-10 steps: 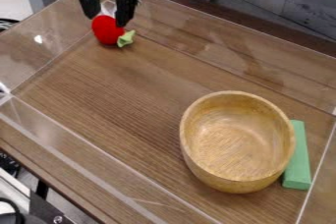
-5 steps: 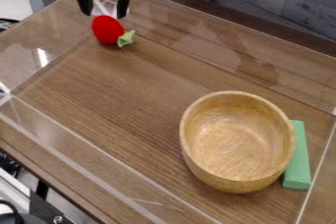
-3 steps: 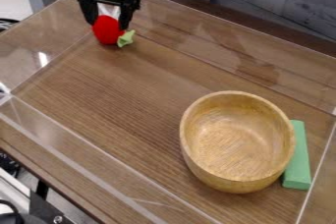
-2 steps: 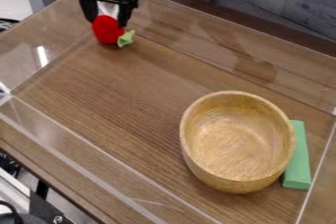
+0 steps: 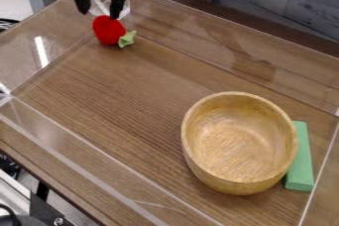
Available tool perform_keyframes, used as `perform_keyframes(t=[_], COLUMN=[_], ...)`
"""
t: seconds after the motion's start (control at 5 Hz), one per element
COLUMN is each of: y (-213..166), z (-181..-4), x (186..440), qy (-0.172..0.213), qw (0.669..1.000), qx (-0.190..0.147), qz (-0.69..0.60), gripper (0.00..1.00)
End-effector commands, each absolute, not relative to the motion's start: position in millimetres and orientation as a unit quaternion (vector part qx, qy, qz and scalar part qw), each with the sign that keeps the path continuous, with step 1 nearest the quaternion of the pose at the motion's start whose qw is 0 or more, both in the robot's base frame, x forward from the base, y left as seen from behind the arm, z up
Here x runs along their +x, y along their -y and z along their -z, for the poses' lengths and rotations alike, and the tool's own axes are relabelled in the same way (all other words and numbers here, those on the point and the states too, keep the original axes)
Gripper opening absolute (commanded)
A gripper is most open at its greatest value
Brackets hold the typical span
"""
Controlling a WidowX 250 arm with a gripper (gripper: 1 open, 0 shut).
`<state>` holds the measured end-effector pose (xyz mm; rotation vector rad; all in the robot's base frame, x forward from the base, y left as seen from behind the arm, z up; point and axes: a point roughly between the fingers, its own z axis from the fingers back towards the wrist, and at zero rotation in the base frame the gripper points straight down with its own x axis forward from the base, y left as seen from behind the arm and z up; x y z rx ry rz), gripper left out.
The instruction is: Move the red fruit to the right
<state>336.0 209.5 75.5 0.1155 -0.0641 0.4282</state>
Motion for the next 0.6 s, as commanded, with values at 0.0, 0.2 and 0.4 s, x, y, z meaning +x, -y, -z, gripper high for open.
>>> perform_keyframes(t=[0.0, 0.2, 0.4], y=[-215, -208, -201], z=[-95.6, -101.5, -107.6], x=[329, 331, 335], qy=[0.06, 0.064, 0.069], qw=[0.966, 0.966, 0.965], qx=[0.074, 0.074, 0.074], qz=[-0.238, -0.24, -0.242], gripper=[1.0, 1.0, 1.0])
